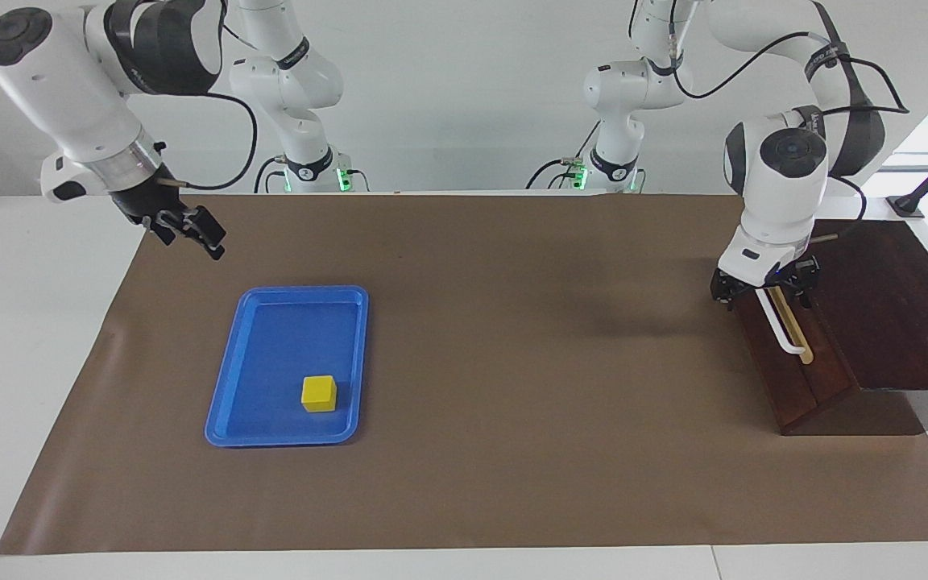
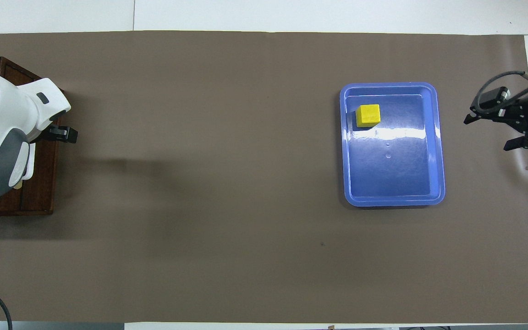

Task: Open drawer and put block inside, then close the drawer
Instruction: 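Pull the drawer open with the left gripper while the right gripper reaches the cube, then release the drawer handle with the left gripper while the right gripper grasps the cube, then lift the yellow cube with the right gripper toward the approaching left gripper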

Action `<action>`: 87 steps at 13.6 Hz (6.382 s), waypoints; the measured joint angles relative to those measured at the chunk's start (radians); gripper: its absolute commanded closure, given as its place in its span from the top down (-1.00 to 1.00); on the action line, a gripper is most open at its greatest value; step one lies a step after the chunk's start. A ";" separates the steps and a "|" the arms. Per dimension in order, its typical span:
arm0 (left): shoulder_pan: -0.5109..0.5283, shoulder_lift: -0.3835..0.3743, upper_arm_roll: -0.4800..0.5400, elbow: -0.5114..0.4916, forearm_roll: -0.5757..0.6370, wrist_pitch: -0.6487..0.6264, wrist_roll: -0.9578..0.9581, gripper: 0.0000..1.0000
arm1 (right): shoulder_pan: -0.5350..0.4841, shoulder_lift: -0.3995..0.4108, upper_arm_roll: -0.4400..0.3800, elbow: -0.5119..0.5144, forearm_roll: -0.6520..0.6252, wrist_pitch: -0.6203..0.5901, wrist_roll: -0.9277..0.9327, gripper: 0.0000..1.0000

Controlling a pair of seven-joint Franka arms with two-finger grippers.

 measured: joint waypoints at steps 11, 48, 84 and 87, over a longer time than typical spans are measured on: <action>0.022 0.018 0.002 -0.061 0.038 0.100 0.000 1.00 | 0.000 0.312 0.000 0.083 0.355 0.206 0.535 0.95; -0.188 0.044 -0.011 0.211 -0.195 -0.230 -0.279 1.00 | 0.061 0.463 0.009 -0.049 0.663 0.480 0.513 0.96; -0.265 0.082 -0.012 0.366 -0.450 -0.342 -1.948 1.00 | 0.365 0.432 0.026 0.266 0.630 0.287 0.875 -1.00; -0.337 0.192 -0.011 0.492 -0.450 -0.374 -2.052 1.00 | 0.476 0.431 0.025 0.261 0.627 0.400 1.033 -1.00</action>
